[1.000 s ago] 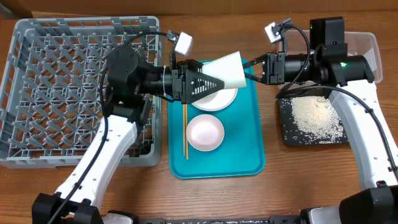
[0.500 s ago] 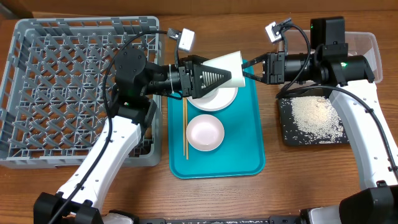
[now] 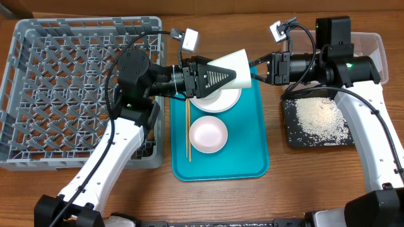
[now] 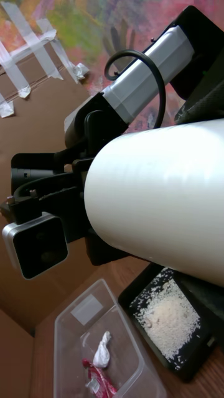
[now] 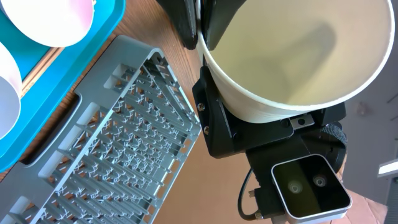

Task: Sort waste into correct bins and load items into the dishwasher
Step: 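Lift the cream cup and hand it to the left gripper, then lower the cream cup with the left gripper into the dish rack, then reach the left gripper to the pink bowl on the teal tray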

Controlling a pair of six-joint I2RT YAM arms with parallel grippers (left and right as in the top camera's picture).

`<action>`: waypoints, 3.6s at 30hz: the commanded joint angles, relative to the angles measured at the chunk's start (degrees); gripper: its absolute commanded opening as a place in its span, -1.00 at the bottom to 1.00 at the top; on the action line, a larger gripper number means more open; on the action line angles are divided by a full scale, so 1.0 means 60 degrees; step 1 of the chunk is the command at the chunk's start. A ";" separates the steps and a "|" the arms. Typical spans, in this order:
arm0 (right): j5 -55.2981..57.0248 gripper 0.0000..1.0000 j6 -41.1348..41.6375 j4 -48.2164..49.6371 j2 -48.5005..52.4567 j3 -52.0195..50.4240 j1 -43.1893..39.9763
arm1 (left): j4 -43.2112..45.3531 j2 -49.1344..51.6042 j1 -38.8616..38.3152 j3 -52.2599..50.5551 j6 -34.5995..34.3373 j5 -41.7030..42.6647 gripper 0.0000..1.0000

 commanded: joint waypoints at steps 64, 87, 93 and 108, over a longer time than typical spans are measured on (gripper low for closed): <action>1.1453 0.26 -0.0273 -0.4765 -0.1133 0.0302 -0.0222 | -1.7981 0.2357 0.4830 0.4207 0.6834 -1.1817 -0.92; 1.1449 0.61 -0.0273 -0.4747 -0.1133 0.0302 -0.0222 | -1.7220 0.1155 0.4601 0.4240 0.7082 -1.1347 0.95; 1.1020 0.74 -0.0277 -0.4561 -0.1133 0.0302 -0.0222 | -1.5515 -0.1093 0.2473 0.4240 0.8131 -1.0229 1.00; 1.0921 0.79 -0.0277 -0.4659 -0.1096 0.0295 -0.0222 | -1.5100 0.0976 -0.1865 0.4237 0.8335 -0.9267 0.80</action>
